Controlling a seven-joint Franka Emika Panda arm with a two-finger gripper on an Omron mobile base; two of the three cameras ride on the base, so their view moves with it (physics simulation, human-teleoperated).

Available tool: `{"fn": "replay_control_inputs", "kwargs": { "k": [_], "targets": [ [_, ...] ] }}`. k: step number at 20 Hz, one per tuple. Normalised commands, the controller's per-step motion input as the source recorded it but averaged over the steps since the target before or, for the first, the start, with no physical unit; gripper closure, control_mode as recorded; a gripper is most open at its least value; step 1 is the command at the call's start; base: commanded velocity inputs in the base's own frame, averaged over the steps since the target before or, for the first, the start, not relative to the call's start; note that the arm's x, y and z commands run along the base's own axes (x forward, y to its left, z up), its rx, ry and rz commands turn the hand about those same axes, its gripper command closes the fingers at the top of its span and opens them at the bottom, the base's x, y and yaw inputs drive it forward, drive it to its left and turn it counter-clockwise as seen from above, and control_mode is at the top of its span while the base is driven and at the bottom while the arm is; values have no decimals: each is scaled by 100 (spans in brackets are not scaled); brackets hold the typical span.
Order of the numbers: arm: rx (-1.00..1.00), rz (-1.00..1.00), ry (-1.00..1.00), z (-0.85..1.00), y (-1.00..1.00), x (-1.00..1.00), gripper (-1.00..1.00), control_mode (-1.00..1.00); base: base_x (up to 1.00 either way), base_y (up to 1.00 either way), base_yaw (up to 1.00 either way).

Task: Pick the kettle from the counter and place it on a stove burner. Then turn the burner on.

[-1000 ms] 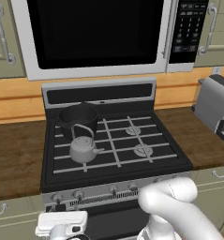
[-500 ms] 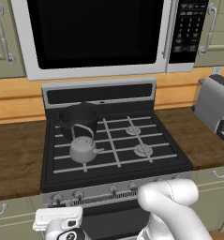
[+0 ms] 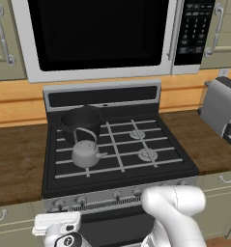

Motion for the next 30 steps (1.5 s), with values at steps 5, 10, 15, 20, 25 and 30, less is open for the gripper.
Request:
{"fn": "replay_control_inputs", "kwargs": {
  "k": [5,10,15,20,25,30],
  "targets": [
    [-1,0,0,-23,14,25,-100,-100,0,0,0],
    [-1,0,0,-15,7,20,100,-100,0,0,0],
    [0,0,0,0,0,0,100,-100,0,0,0],
    [0,0,0,0,0,0,100,-100,0,0,0],
    [-1,0,0,0,0,0,100,-100,0,0,0],
    [-13,0,2,0,0,0,100,-100,0,0,0]
  ]
}}
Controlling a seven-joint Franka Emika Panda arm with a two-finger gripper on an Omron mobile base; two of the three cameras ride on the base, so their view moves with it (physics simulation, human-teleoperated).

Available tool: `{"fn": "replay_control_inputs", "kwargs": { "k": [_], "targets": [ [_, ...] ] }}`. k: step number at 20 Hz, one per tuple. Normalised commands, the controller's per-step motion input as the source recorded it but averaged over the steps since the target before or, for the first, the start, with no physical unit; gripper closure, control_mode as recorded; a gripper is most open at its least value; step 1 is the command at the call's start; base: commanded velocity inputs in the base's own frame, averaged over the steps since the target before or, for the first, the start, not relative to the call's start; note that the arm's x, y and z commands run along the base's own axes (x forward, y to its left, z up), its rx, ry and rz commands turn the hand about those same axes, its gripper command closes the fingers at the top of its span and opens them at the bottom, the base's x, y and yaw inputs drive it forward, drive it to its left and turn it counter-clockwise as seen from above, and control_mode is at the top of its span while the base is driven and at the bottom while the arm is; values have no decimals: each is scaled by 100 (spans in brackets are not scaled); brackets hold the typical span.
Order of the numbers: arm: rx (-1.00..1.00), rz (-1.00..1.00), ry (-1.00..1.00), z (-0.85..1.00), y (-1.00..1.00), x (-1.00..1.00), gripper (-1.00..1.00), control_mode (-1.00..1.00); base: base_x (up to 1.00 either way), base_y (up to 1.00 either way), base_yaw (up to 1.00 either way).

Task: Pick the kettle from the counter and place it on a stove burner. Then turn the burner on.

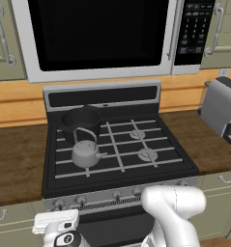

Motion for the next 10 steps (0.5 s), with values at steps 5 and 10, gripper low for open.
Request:
{"fn": "replay_control_inputs", "kwargs": {
  "k": [5,10],
  "targets": [
    [-16,0,4,0,0,0,100,-100,0,0,0],
    [-17,0,6,0,2,0,100,-100,0,0,0]
  ]
}}
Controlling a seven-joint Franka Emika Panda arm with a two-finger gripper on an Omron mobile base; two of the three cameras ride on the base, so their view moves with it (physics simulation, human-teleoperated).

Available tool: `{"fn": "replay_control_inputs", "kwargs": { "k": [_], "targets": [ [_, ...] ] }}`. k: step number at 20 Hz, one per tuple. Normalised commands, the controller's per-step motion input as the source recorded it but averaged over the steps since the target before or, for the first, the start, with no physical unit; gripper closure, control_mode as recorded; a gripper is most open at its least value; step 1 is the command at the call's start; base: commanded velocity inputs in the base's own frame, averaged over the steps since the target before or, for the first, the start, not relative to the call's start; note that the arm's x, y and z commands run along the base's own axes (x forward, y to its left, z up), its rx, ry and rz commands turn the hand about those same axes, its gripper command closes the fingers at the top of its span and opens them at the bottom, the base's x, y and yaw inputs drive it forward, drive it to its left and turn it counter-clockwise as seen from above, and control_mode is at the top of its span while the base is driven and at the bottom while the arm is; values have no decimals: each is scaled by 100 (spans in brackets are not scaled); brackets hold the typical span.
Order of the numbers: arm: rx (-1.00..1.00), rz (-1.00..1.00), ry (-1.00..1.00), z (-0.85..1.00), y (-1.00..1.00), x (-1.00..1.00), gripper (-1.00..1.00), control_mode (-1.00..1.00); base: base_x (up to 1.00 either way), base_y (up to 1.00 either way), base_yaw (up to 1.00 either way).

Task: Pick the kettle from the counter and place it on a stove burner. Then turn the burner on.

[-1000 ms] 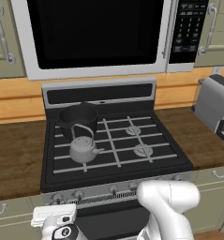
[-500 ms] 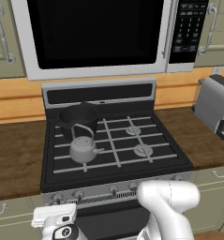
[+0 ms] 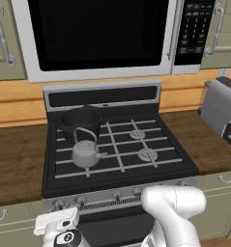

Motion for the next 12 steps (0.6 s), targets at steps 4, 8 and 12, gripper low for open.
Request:
{"fn": "replay_control_inputs", "kwargs": {
  "k": [4,8,12],
  "targets": [
    [-20,0,7,0,5,0,100,-100,0,0,0],
    [-20,0,8,0,6,0,100,-100,0,0,0],
    [-20,0,8,0,1,0,100,-100,0,0,0]
  ]
}}
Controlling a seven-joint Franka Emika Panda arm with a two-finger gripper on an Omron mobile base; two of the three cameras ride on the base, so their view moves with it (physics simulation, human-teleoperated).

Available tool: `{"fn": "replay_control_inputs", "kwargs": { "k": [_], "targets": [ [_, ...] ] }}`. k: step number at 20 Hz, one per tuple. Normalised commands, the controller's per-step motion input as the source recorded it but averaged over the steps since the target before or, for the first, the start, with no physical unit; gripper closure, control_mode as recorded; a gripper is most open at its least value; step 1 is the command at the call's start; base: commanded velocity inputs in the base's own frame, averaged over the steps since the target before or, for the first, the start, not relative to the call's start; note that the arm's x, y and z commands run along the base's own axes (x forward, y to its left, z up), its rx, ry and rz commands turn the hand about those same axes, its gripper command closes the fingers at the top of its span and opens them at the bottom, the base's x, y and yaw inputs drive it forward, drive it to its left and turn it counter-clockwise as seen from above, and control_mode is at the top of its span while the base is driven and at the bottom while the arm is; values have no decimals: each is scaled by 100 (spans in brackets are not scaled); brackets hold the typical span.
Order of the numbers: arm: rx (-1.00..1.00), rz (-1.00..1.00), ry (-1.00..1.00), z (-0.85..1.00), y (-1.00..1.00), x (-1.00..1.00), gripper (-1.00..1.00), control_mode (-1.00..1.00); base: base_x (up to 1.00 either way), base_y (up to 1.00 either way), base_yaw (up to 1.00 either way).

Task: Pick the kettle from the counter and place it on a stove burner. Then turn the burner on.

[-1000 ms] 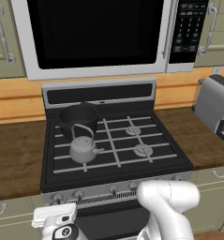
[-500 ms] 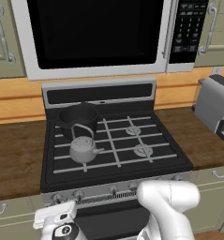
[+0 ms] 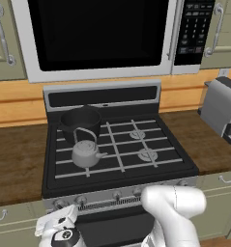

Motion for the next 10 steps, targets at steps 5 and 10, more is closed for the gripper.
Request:
{"fn": "replay_control_inputs", "kwargs": {
  "k": [5,10],
  "targets": [
    [-20,0,7,0,1,0,100,-100,0,0,0],
    [-20,0,7,0,2,0,100,-100,0,0,0]
  ]
}}
